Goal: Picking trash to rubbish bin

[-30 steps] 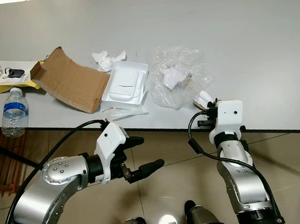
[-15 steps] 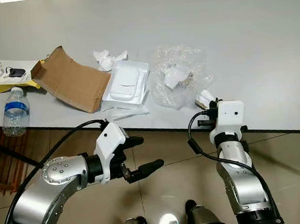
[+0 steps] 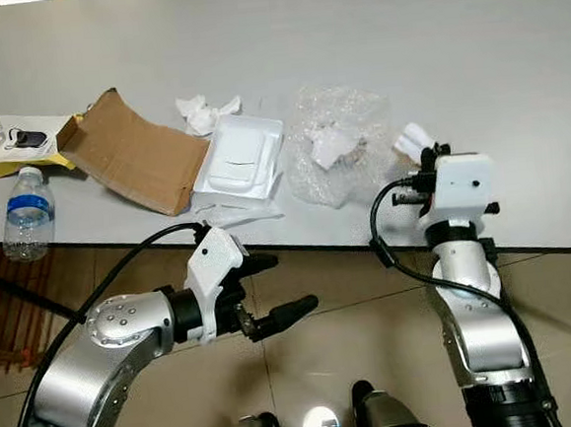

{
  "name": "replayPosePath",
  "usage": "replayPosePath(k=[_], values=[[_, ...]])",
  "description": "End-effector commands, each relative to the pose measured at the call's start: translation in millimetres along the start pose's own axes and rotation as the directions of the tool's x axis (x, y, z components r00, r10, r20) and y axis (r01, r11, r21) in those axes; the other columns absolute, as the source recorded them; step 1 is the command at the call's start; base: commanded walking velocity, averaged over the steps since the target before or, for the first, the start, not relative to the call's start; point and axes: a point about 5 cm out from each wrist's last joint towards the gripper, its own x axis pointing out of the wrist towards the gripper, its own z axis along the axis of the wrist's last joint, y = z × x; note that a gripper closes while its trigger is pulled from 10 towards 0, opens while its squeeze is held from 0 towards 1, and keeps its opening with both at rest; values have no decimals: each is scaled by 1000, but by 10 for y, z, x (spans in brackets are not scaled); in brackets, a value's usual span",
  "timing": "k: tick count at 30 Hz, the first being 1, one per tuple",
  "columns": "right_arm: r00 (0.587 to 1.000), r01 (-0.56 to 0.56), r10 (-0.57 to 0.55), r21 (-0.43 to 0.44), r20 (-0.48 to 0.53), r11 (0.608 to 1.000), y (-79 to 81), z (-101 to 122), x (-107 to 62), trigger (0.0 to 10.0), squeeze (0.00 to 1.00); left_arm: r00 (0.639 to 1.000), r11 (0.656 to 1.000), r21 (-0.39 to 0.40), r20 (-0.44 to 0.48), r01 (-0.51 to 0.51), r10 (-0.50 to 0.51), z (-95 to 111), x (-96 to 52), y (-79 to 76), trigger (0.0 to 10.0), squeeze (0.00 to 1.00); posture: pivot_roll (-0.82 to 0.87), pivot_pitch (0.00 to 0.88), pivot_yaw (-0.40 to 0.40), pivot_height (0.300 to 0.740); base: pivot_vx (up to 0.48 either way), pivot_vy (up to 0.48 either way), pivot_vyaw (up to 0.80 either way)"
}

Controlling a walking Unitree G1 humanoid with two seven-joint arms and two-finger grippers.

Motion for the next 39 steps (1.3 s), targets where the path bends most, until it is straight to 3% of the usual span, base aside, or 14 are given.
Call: replayPosePath(k=[1,2,3,4,5,15,19,25,27,29,30,39], values=[[999,12,-12,-11,44,1000,-30,107,-2,1647,0,1000,1000,8,-3,1,-1,-7,16,-4,10000,0,56,187,66,740,0,0,0],[998,4,-2,-23,60,1000,-40,146,0,2157,0,1000,1000,11,1,-1,1,-2,24,-3,10000,0,53,181,61,740,0,0,0],[998,1,1,-33,68,999,-48,167,-2,8941,0,1000,1000,11,7,-3,3,8,29,0,10000,0,51,174,55,740,0,0,0],[997,1,2,-39,73,999,-55,179,-2,8941,0,1000,1000,11,12,-5,5,14,35,2,10000,0,49,172,53,740,0,0,0],[997,0,3,-43,78,999,-63,189,-2,10000,0,1000,1000,12,16,-6,6,21,43,6,10000,0,47,168,50,740,0,0,0],[994,-20,27,-61,104,998,-105,267,-6,10000,0,997,1000,19,74,-18,17,110,148,30,10000,0,15,123,16,740,0,0,0],[995,-13,18,-49,103,999,-116,298,10,10000,0,986,996,18,147,-84,80,222,176,117,10000,0,3,101,7,740,0,0,0],[997,-17,20,-34,73,999,-132,249,-25,10000,0,916,951,-22,265,-307,302,329,183,347,10000,0,-8,90,9,740,0,0,0],[998,-21,23,-32,60,999,-141,221,-55,10000,0,877,920,-38,289,-391,384,337,175,418,10000,0,-9,88,10,740,0,0,0],[999,-26,28,-31,41,999,-151,176,-115,10000,0,819,868,-60,305,-492,486,329,134,486,10000,0,-17,82,16,740,0,0,0],[999,-30,31,-33,28,999,-157,150,-167,10000,0,777,826,-57,309,-560,548,311,94,515,10000,0,-19,77,18,740,0,0,0],[1000,-21,20,-61,-8,998,-230,83,-391,10000,0,743,786,-92,274,-611,610,112,82,414,10000,0,-15,71,21,740,0,0,0]])
